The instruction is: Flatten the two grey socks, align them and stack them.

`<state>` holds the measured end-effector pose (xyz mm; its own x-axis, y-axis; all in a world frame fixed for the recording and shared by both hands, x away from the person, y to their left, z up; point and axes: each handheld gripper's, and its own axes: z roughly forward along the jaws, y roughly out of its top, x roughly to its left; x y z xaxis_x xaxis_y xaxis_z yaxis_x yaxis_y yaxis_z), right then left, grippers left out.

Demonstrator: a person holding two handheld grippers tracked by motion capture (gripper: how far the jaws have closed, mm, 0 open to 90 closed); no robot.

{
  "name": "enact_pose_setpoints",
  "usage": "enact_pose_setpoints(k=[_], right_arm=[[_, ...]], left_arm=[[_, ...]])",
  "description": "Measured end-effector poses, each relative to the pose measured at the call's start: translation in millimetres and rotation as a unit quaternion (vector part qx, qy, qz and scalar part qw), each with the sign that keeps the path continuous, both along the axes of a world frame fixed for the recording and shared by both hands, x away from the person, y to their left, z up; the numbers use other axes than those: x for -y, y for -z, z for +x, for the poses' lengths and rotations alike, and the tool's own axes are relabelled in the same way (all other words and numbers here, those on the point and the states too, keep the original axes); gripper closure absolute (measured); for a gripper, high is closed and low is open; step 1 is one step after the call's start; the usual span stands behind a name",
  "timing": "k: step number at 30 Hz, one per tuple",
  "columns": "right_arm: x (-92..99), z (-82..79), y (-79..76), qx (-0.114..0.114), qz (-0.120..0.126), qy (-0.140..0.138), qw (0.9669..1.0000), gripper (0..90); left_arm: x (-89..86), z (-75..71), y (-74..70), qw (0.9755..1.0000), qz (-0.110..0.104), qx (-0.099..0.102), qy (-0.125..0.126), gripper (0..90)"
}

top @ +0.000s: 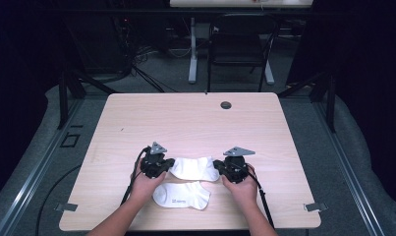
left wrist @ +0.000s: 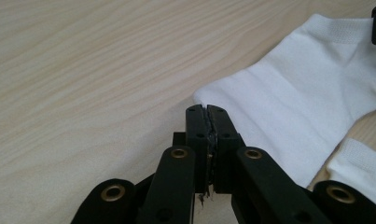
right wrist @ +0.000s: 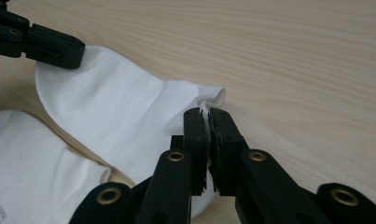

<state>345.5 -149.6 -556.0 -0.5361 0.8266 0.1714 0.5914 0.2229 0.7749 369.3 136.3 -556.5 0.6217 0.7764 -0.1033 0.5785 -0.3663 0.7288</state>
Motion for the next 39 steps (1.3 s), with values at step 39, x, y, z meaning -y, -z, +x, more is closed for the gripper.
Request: enact_pose_setpoints(k=[39], right_arm=[[-21.2,-30.3,-28.4,0.017,0.005,-0.048,0.9987,86.1]], left_arm=[[-30.9,-40.7,-32.5,0.9992,-0.024,0.022,0.023,88.5]])
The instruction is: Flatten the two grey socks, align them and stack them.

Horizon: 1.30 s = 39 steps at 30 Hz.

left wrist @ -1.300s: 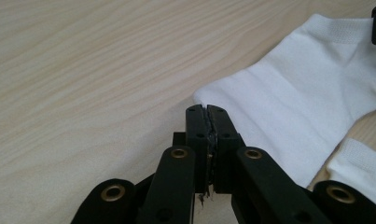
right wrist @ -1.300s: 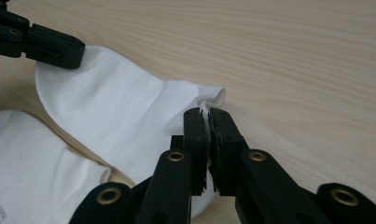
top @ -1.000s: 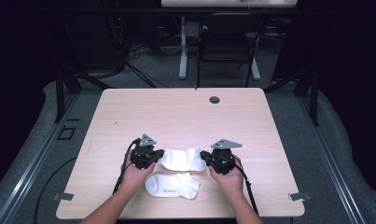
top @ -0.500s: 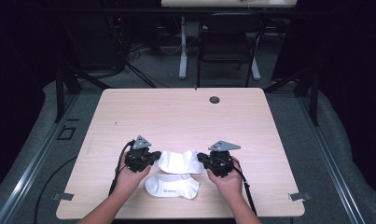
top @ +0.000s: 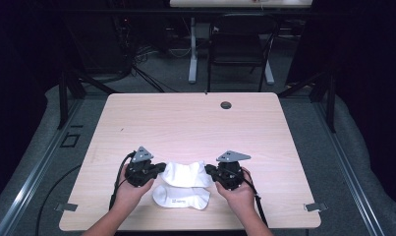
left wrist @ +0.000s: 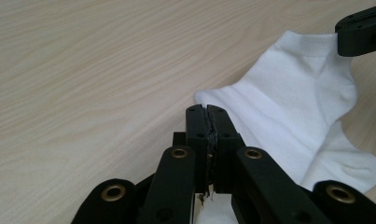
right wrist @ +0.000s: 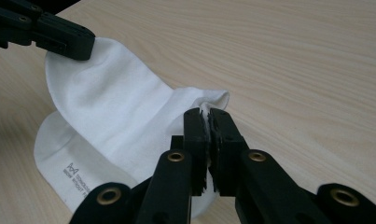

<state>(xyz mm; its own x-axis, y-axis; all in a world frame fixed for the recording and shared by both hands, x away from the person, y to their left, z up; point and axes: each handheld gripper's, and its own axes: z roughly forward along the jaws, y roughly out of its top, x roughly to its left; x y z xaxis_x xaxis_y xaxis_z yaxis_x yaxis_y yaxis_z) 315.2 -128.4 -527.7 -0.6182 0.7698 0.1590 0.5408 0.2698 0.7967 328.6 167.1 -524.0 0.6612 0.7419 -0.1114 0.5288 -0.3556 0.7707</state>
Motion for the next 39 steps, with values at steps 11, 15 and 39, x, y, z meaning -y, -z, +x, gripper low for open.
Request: enact_pose_setpoints(k=[11,15,39], right_arm=[[-6.2,-9.6,-3.8,-0.001,-0.016,-0.016,0.9997,86.0],[-7.2,-14.3,-3.6,-0.002,-0.018,-0.021,0.9996,86.1],[-7.3,-36.3,4.5,-0.016,-0.011,-0.035,0.9992,86.1]], left_arm=[[-10.9,-13.2,2.5,1.0,0.0,-0.004,0.0,88.5],[-13.8,-19.4,3.2,1.0,0.001,-0.004,0.001,88.5],[-20.0,-44.9,15.2,0.9999,0.003,-0.013,0.006,88.4]])
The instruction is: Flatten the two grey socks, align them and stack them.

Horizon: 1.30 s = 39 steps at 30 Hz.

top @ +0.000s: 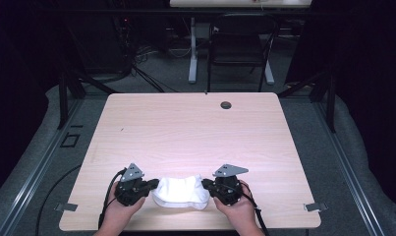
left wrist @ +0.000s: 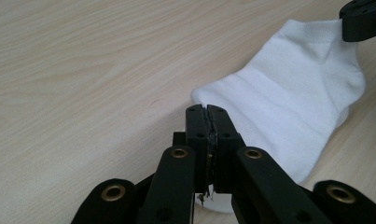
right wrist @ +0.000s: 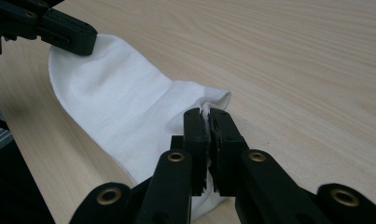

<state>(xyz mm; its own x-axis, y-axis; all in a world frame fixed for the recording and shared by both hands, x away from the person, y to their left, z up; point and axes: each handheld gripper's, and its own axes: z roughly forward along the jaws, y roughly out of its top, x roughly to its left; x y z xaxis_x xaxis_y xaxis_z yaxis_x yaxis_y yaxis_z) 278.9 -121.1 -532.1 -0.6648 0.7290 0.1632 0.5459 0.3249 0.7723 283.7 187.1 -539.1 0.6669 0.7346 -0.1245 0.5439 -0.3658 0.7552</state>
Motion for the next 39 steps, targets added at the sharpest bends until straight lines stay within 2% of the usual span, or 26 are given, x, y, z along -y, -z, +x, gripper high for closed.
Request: enact_pose_setpoints(k=[8,16,21,39], right_arm=[[-4.9,-3.1,4.4,-0.001,-0.012,-0.014,0.9998,86.0],[-3.9,-2.3,10.0,-0.009,-0.008,-0.009,0.9999,86.0],[-4.1,-0.7,14.1,-0.016,-0.015,-0.011,0.9997,86.0],[-4.1,3.6,26.4,-0.033,-0.034,-0.011,0.9988,85.8]], left_arm=[[-1.1,-0.5,6.9,1.0,0.005,-0.002,0.001,88.4],[2.5,-0.3,13.8,0.9998,0.014,-0.01,0.005,88.2],[4.7,0.6,18.5,0.9996,0.025,-0.012,0.006,88.1],[5.1,4.0,30.0,0.9989,0.038,-0.025,0.006,86.8]])
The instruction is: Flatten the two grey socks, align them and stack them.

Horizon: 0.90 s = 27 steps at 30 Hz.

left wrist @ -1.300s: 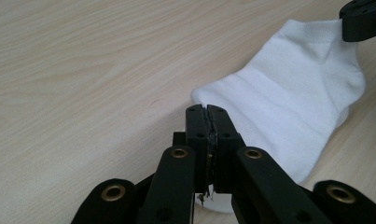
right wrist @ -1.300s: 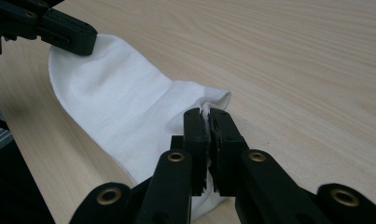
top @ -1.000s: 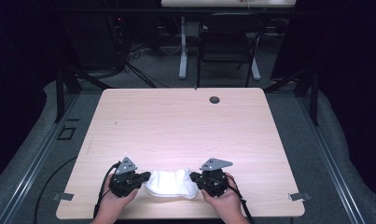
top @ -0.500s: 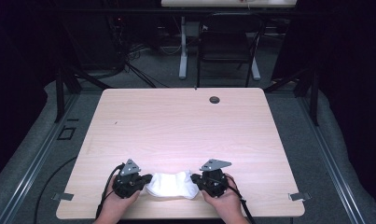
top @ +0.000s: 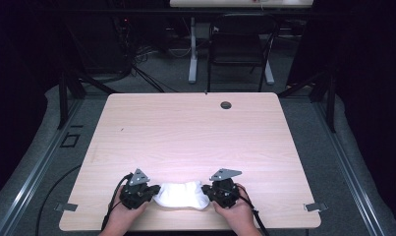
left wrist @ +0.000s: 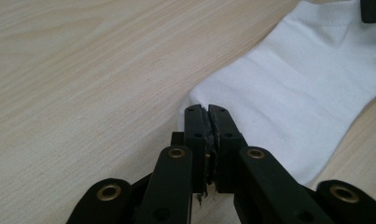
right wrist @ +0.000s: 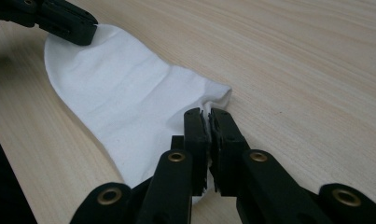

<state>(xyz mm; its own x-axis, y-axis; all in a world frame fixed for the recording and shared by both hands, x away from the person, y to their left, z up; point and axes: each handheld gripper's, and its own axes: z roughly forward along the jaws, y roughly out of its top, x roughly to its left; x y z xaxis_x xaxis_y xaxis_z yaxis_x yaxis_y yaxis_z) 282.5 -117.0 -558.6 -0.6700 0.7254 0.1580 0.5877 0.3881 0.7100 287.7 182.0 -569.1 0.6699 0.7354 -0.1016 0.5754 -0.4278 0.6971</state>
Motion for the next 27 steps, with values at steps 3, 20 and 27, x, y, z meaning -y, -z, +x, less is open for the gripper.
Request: enact_pose_setpoints(k=[3,20,27], right_arm=[[1.1,1.1,1.4,-0.004,0.001,0.003,1.0,85.8],[4.7,-4.1,-8.0,0.034,0.02,0.007,0.9992,67.9],[-10.4,-10.1,-5.4,0.052,0.006,-0.031,0.9981,62.7]], left_arm=[[0.2,0.9,1.8,1.0,0.001,0.001,-0.001,86.4],[-3.4,-3.4,-12.0,0.999,-0.039,0.022,-0.001,65.6],[2.1,-6.0,-9.9,0.9992,-0.033,0.021,0.01,62.0]])
